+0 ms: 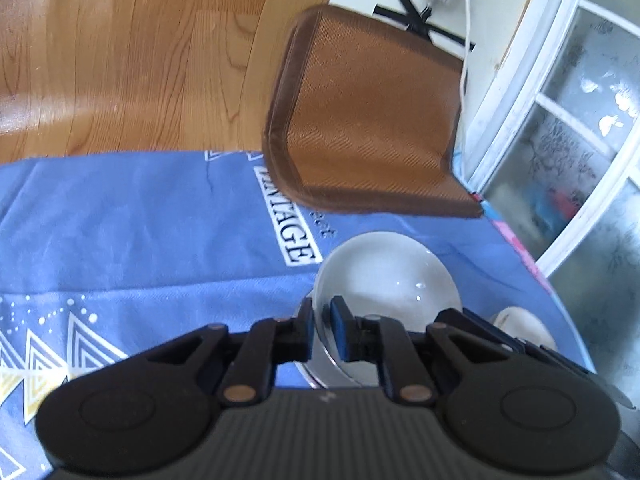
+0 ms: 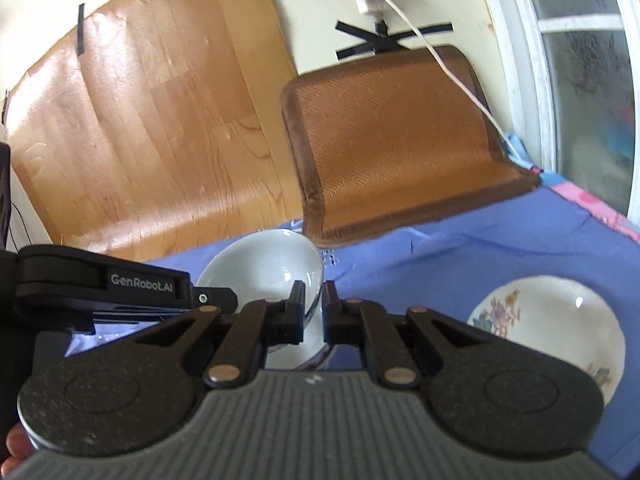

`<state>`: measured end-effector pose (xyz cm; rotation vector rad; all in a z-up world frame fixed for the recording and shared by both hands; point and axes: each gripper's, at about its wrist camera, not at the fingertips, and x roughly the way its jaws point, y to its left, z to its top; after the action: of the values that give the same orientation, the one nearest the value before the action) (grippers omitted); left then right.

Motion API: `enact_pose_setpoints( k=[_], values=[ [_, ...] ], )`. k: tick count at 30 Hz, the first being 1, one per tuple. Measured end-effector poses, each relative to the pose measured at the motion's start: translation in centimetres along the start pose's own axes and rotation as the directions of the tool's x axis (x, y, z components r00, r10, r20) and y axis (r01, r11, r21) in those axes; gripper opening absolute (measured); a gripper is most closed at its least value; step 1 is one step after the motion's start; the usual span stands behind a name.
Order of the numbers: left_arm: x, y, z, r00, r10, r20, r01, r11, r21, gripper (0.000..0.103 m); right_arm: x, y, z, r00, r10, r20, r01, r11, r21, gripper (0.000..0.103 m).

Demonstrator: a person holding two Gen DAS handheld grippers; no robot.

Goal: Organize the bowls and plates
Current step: 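Lower the held dishes onto the stack and open both tools, then move both open tools toward the bowl stack and flower-painted saucer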

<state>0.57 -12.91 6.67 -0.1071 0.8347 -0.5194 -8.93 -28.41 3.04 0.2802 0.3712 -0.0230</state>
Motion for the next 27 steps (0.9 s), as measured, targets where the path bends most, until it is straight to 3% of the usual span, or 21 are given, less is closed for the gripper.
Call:
enact_pose_setpoints(
  k=[2,4,6,12,20,27],
  values=[
    [0.3,0.1,-0.1,1.0,0.022,-0.003,-0.022,1.0,0.001,0.015,0.6,0.0,-0.2,1.0,0.006,-0.019,-0.006,1.0,0.005,0.016],
    [0.1,0.3,-0.1,1.0,0.023,0.009,-0.023,1.0,0.002,0.026,0.8,0.0,-0.4,1.0,0.009,-0.02,-0.008,1.0,0.018,0.026],
    [-0.9,0.7,-0.1,0.999,0.017,0.035,-0.017,1.0,-0.002,0.029,0.2,-0.1,-0.5,1.0,0.003,0.002,-0.003,1.0,0.021,0.03],
    [-3.7,2.4,-0.8,0.993,0.042,0.115,-0.042,0.999,-0.005,0.03,-2.0,-0.3,-0.6,0.994,0.013,0.105,-0.018,0.999,0.049,0.031],
    [-4.9,6.2,-4.4,0.985,0.128,0.112,-0.126,0.992,-0.027,0.038,-5.0,1.4,-3.4,0.982,0.045,0.184,-0.042,0.999,-0.019,0.031],
    [-6.0,9.5,-6.0,0.972,0.203,0.118,-0.193,0.977,-0.092,0.038,-5.2,3.9,-5.5,0.982,0.14,0.128,-0.133,0.989,-0.062,0.031]
  ],
)
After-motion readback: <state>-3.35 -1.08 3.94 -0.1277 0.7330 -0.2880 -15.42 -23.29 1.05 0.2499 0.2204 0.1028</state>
